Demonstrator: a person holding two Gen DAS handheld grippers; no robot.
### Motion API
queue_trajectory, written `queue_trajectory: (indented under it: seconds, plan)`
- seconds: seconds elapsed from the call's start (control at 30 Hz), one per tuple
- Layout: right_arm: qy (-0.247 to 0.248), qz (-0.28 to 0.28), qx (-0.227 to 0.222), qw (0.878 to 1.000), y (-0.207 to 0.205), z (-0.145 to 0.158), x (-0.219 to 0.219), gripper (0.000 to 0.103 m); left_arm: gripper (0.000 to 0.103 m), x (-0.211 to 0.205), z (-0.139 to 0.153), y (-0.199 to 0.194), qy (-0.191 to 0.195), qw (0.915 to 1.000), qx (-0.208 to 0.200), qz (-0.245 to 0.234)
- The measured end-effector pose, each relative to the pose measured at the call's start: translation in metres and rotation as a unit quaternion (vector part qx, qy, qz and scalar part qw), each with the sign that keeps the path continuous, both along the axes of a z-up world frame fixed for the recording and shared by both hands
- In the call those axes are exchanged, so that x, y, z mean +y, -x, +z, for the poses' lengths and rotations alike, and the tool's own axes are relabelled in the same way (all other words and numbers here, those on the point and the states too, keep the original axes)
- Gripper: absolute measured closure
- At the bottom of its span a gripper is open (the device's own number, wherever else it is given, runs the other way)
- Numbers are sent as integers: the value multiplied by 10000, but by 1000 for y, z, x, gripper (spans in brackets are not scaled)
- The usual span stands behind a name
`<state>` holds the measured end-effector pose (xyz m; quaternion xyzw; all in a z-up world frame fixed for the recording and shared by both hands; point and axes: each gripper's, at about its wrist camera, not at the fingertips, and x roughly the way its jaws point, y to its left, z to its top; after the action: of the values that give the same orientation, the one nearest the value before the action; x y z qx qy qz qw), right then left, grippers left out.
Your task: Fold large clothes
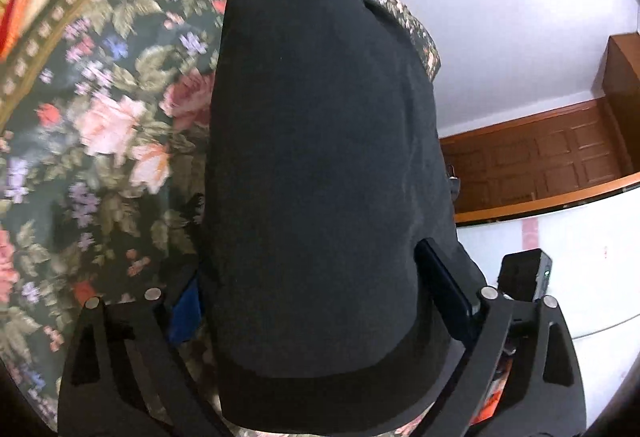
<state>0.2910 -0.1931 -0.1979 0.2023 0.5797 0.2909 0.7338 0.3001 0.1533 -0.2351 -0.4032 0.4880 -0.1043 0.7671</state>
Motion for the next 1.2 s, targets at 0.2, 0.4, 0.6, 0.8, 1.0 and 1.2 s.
queue_trajectory:
  seconds: [0.2, 0.4, 0.6, 0.8, 1.0, 1.2]
  plan:
    - [-51, 295, -216, 9993, 15, 24, 29, 77, 13, 13, 36, 30, -424, 9986, -318, 52]
    - [56, 650, -611, 9960, 14, 47, 85, 83, 19, 54, 79, 51, -683, 9931, -921, 251]
    - [5, 867, -825, 9928, -9, 56, 141, 86, 26, 97, 108, 41, -1167, 9817, -1469, 316]
    - [87, 993, -957, 9904, -47, 46, 201, 88, 28, 145, 103, 15, -1484, 9745, -1620, 446]
    - [22, 1060, -954, 9898, -82, 18, 255, 88, 28, 208, 67, -7, -1477, 9754, -1388, 862]
    - [334, 1121, -541, 9917, -97, -45, 285, 88, 27, 253, -25, -25, -1431, 9816, -346, 1218]
